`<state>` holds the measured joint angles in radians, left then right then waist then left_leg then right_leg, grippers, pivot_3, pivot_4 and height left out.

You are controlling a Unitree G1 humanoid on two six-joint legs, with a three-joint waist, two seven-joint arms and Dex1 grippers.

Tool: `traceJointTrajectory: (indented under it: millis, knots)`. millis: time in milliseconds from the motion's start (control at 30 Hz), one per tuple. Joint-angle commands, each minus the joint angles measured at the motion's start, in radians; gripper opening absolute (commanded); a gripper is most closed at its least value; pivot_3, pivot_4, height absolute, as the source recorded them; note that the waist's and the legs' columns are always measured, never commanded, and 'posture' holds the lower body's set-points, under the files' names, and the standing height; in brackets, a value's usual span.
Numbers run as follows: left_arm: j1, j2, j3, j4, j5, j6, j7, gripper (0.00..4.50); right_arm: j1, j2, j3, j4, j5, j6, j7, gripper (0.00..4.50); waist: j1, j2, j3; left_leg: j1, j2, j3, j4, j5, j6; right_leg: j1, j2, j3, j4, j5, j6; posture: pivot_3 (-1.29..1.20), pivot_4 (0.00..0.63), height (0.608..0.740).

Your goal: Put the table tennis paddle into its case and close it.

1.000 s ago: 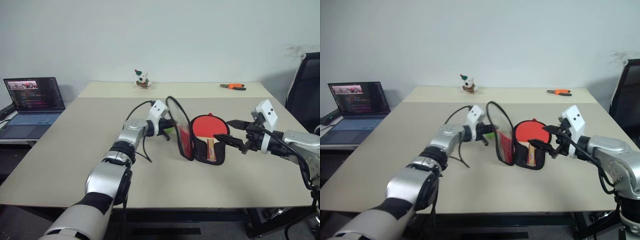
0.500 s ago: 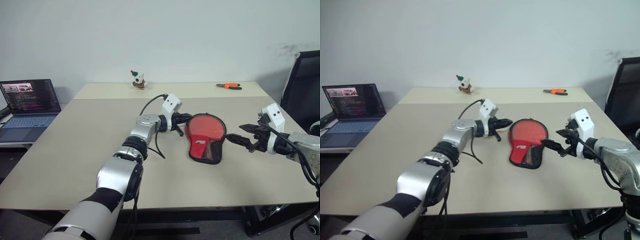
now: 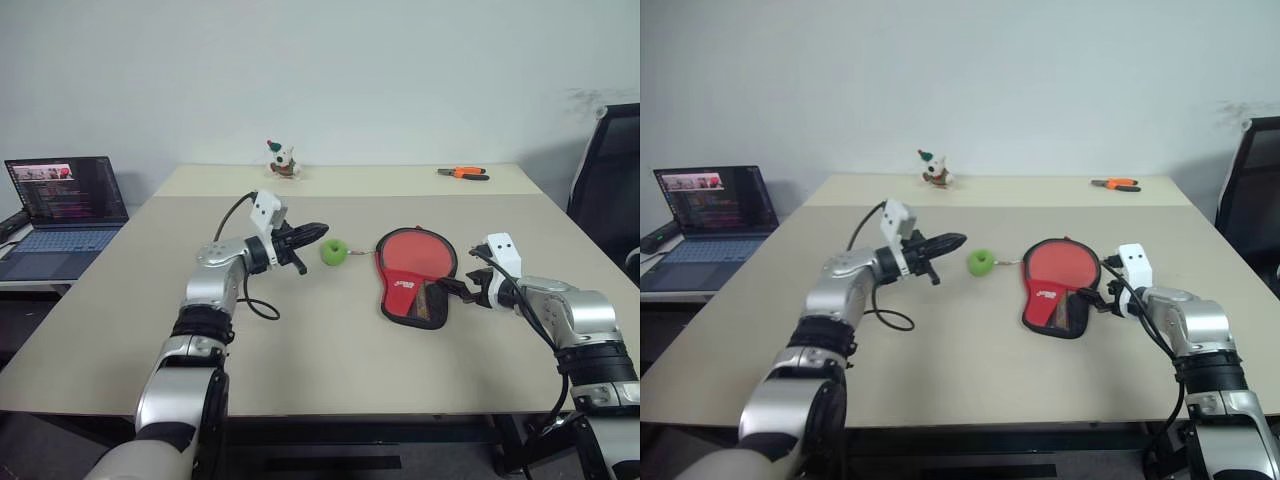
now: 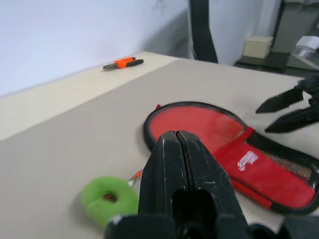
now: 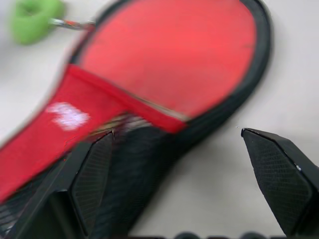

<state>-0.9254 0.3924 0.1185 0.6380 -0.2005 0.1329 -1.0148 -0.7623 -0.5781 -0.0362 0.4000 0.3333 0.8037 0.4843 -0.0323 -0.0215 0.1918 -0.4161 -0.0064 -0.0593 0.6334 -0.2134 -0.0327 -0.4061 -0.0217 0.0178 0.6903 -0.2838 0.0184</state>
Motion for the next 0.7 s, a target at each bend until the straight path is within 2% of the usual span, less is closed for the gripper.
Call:
traceJointTrajectory:
  millis: [33,167,433,533,700]
  knots:
    - [0.05,0.017,0.002,-0.169,-0.041,0.07,0.028,0.04,-0.048,0.035,0.011,0.088,-0.043,-0.071,0.011,4.5,0.0,0.0,0.0,0.0,0.0,0.0,0.0,0.0,0.0,0.0,0.0,0.0,0.0,0.0,0.0,0.0,0.15,0.74]
    - [0.068,0.019,-0.003,-0.23,-0.052,0.107,0.058,0.04,-0.07,0.064,0.015,0.172,-0.066,-0.088,0.037,4.5,0.0,0.0,0.0,0.0,0.0,0.0,0.003,0.0,0.0,0.0,0.0,0.0,0.003,0.0,0.0,0.0,0.15,0.74]
    - [0.07,0.023,-0.013,-0.256,-0.056,0.122,0.08,0.04,-0.084,0.097,0.075,0.204,-0.1,-0.061,0.14,4.5,-0.009,0.0,0.0,0.001,0.001,0.0,0.009,0.0,0.0,0.001,0.001,0.0,0.009,0.0,0.0,0.0,0.15,0.74]
    - [0.07,0.026,-0.016,-0.257,-0.056,0.122,0.082,0.0,-0.087,0.113,0.105,0.228,-0.122,-0.066,0.164,3.93,-0.015,0.0,-0.001,0.001,0.001,0.0,0.01,0.0,0.0,0.001,0.001,0.0,0.009,0.0,0.0,0.0,0.15,0.74]
    - [0.074,0.036,-0.024,-0.261,-0.055,0.12,0.088,0.0,-0.126,0.151,0.085,0.317,-0.146,-0.095,0.157,2.32,-0.026,-0.001,-0.002,0.002,0.001,0.0,0.01,0.0,0.0,0.001,0.001,0.001,0.009,0.001,-0.001,0.0,0.15,0.74]
